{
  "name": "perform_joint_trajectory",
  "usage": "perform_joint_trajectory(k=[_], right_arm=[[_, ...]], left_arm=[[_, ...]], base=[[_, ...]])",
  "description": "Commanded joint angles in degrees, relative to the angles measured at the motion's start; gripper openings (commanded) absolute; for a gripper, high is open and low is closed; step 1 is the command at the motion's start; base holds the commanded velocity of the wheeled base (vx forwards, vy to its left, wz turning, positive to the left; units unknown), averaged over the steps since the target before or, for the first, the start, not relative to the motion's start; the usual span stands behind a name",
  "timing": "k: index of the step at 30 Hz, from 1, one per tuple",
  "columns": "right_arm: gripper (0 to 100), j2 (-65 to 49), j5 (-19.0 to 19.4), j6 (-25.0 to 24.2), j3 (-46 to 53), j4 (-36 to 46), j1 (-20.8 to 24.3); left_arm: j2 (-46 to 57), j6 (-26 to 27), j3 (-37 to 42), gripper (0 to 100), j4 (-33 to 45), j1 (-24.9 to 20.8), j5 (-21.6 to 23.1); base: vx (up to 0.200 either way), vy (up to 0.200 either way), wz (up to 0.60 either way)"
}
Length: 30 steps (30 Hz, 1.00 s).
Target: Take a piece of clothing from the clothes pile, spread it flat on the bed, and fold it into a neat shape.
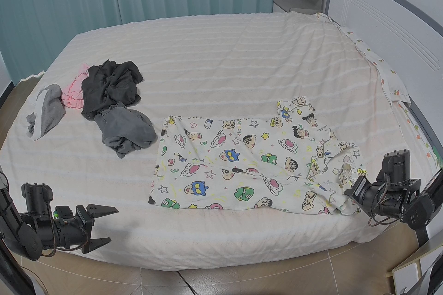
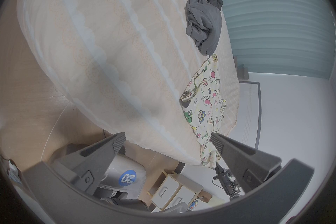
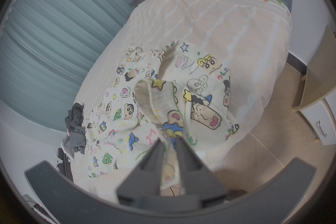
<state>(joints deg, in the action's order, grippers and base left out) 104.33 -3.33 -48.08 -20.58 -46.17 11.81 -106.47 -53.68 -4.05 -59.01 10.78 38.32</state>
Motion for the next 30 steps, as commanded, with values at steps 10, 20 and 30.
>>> perform_joint_trajectory(k=[10,20,30], right_arm=[[100,1.8,0.1,-0.8,8.7,-7.7,0.5],[100,-4.8,0.0,7.2,6.8,-11.8,-2.4],[100,-1.4,0.0,26.2,-12.4,9.4,-2.1]], left_arm=[[-0.1,0.0,0.0,100,0.0,0.0,0.0],[-0.1,0.0,0.0,100,0.0,0.0,0.0],[-0.1,0.0,0.0,100,0.0,0.0,0.0]], base=[[0.0,0.0,0.0],[0.0,0.0,0.0],[0.0,0.0,0.0]])
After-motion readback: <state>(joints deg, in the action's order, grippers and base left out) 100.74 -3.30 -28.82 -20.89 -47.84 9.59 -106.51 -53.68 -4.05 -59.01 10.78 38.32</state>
